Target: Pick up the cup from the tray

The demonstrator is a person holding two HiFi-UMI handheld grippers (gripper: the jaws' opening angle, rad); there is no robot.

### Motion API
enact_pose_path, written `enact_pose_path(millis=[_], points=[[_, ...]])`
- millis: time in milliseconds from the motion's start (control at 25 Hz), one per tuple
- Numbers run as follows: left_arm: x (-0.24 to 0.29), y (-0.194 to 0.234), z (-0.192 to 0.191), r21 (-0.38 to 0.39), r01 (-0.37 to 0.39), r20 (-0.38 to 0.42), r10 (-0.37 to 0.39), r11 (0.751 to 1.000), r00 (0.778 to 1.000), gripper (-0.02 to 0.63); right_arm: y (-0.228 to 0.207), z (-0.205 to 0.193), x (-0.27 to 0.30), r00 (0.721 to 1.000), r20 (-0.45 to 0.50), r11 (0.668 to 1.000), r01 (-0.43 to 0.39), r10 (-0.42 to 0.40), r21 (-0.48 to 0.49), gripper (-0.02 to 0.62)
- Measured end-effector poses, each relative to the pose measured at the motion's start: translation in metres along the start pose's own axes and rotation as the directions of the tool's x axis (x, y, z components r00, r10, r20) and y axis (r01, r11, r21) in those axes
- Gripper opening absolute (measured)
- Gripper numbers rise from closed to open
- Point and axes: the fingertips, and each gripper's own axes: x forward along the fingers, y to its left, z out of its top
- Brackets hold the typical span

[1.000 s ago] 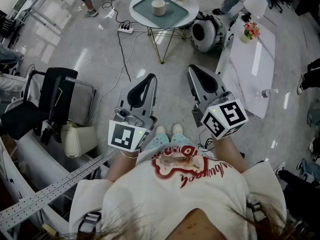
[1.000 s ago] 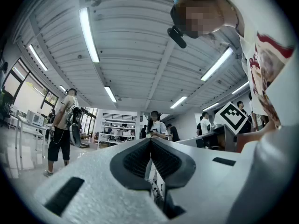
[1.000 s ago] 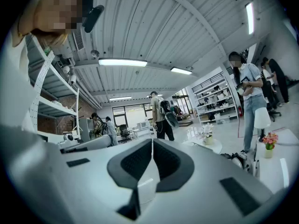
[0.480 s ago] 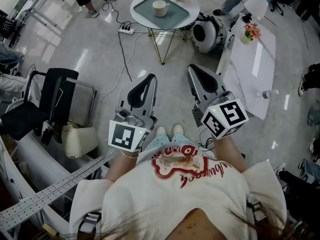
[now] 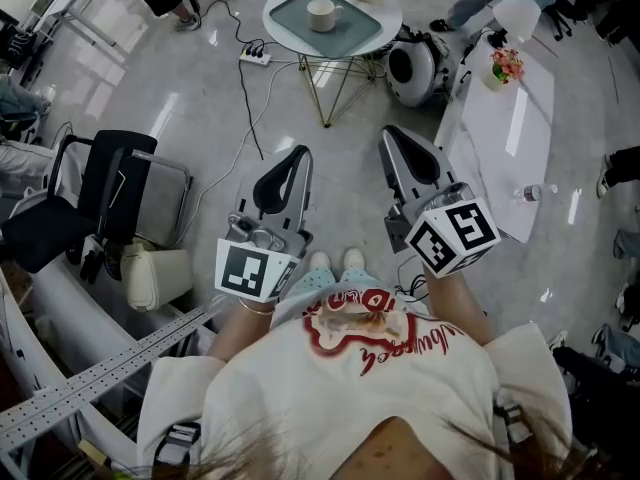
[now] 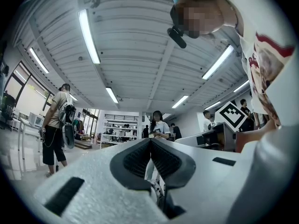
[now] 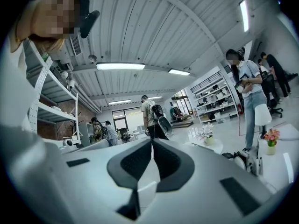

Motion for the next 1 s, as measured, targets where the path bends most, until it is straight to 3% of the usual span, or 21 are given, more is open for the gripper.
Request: enact_pose_path(millis=[560, 1000], points=[[0.033, -0.005, -0.015, 0.007, -0.068, -0.014, 0.068, 0.998, 0.998, 0.014, -0.050, 0.003, 0.012, 0.999, -0.034, 1.000, -0.024, 0.024, -0.013, 0.034], [0.118, 0.079, -0.043, 0.027, -0.043, 0.007, 0.043, 0.999, 0.999, 0.014, -0.098, 0.010, 0.112, 0.999, -0.022, 0.999, -0.026, 0.025, -0.019, 0.034]])
